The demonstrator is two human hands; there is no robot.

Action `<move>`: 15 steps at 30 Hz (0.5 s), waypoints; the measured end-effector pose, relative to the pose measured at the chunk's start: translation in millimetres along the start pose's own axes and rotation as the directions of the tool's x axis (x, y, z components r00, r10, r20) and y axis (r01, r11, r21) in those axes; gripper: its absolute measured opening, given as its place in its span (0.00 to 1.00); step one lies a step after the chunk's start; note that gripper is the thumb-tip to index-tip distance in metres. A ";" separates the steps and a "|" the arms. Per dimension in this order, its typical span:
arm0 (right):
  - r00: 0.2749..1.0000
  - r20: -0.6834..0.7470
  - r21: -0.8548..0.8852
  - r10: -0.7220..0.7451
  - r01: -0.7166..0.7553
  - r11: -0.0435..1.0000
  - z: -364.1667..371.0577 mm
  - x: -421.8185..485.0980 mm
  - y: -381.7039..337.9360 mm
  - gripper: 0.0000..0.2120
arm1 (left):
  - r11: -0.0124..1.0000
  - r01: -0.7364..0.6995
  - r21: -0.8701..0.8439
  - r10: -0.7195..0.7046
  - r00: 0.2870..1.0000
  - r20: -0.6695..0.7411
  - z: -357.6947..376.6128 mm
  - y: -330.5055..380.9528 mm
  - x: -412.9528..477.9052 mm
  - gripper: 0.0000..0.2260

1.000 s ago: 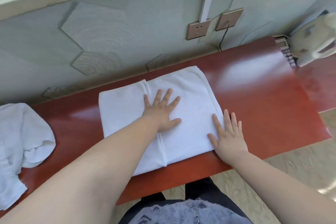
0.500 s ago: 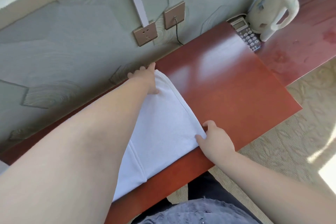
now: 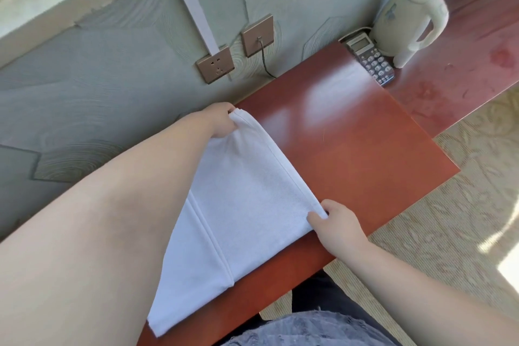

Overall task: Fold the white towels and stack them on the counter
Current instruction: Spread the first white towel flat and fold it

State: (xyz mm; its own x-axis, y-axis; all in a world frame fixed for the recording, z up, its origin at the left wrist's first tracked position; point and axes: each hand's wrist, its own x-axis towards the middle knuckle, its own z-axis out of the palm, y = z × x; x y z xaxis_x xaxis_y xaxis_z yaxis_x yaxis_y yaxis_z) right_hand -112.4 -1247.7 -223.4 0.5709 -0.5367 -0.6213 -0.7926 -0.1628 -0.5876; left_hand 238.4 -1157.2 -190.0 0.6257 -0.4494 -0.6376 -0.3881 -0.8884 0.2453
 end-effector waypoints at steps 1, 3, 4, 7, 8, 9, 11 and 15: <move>0.999 -0.012 0.025 -0.030 0.031 0.999 -3.4 -2.6 -3.6 0.14 | 0.999 -0.012 -0.043 0.012 1.000 -0.020 -0.9 1.5 -1.5 0.12; 0.984 0.003 0.037 -0.177 0.176 0.984 -9.9 -12.2 -13.7 0.11 | 0.989 -0.029 -0.147 0.021 0.998 -0.060 -4.4 0.4 -6.1 0.09; 0.963 0.020 0.026 -0.270 0.269 0.963 -11.8 -18.3 -20.9 0.10 | 0.980 -0.033 -0.197 0.019 0.997 -0.072 -8.6 -2.1 -10.1 0.08; 0.867 0.098 -0.037 -0.488 0.493 0.869 -6.5 -40.9 -46.1 0.13 | 0.963 -0.043 -0.267 0.020 0.996 -0.088 -27.7 -18.8 -30.7 0.07; 0.822 0.136 -0.067 -0.553 0.564 0.823 -0.4 -49.5 -54.4 0.14 | 0.957 -0.047 -0.286 0.024 0.996 -0.084 -34.1 -28.6 -39.7 0.07; 0.770 0.175 -0.093 -0.614 0.633 0.768 7.9 -58.7 -63.3 0.15 | 0.951 -0.044 -0.308 0.022 0.997 -0.075 -40.3 -41.0 -49.7 0.07; 0.660 0.246 -0.097 -0.710 0.746 0.659 28.5 -77.6 -79.8 0.13 | 0.937 -0.020 -0.348 0.003 0.999 -0.049 -50.1 -72.2 -72.6 0.10; 0.472 0.371 -0.047 -0.800 0.870 0.491 82.5 -111.2 -106.1 0.09 | 0.870 0.115 -0.479 -0.096 0.993 0.063 -58.0 -151.2 -124.6 0.17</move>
State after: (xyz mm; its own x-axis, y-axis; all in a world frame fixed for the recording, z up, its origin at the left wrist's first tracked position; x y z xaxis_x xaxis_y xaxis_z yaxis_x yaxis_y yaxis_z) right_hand -74.2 -1102.4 -134.7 0.9827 0.1845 -0.0153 0.0974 -0.5859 -0.8045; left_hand 258.3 -972.4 -105.3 0.6162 -0.3550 -0.7030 0.0582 -0.8697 0.4902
